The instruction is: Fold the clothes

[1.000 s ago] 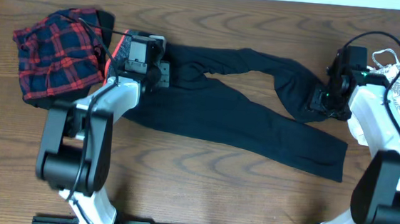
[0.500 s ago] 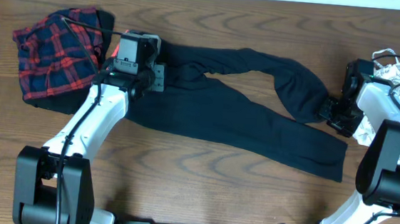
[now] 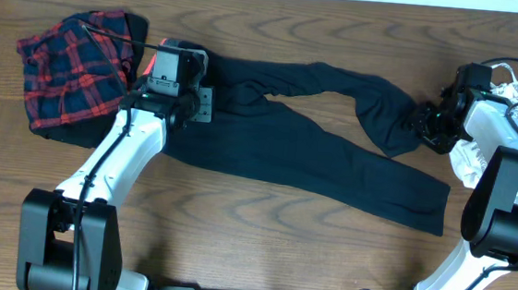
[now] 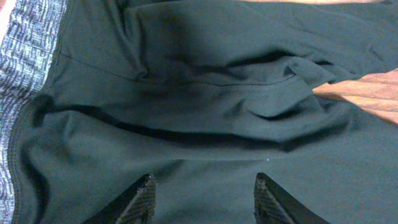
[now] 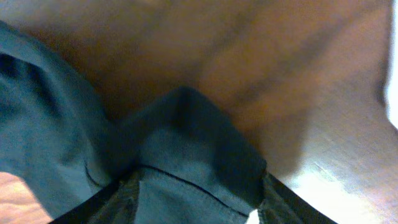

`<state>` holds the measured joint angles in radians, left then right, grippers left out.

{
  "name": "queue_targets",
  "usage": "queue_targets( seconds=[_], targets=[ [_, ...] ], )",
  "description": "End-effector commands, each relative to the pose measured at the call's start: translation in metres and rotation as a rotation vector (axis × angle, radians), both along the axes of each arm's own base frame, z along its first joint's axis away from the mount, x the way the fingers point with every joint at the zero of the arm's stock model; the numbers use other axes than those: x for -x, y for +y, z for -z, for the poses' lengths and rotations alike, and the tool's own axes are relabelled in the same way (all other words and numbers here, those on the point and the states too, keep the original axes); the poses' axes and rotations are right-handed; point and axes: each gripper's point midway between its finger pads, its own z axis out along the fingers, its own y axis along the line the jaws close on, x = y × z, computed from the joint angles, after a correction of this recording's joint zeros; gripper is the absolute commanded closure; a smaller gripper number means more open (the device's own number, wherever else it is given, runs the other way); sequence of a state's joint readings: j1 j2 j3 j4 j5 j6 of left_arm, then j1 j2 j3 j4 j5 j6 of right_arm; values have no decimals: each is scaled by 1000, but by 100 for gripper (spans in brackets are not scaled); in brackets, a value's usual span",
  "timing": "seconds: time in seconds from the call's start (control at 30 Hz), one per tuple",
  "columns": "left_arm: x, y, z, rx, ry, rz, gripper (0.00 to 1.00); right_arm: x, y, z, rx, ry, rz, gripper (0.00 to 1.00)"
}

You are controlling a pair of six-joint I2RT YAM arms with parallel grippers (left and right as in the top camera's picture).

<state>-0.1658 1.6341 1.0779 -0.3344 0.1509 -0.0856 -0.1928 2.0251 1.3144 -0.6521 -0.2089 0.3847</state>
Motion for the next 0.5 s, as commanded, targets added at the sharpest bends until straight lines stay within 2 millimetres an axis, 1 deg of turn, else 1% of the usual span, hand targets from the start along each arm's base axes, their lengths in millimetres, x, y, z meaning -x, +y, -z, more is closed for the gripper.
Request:
queue_targets(
  seconds=[0.0,0.03,0.07,0.1,0.2,0.3,0.37,0.43,0.47],
  targets=[
    [-1,1,-7,4,-15,-7,49,38,26,56,-133,162,-9,59],
    [-1,1,-7,4,-15,-7,48,38,27,56,-136,164,-10,71],
    [-1,1,-7,4,-15,-7,49,38,28,56,-141,164,-11,93],
    [-1,1,-7,4,-15,-7,48,38,28,56,-145,164,-11,99],
    [-1,1,-7,4,-15,-8,49,37,32,54,-168,151,-31,99],
    [-1,1,-7,4,-15,-7,49,26,40,46,-207,78,-114,99],
    [-1,1,-7,3,-15,-8,48,21,37,36,-203,45,-117,99],
    [-1,1,-7,4,-15,-7,49,13,29,19,-190,-7,-106,99],
    [-1,1,-7,3,-15,-8,49,8,23,7,-179,-47,-99,99]
  ],
)
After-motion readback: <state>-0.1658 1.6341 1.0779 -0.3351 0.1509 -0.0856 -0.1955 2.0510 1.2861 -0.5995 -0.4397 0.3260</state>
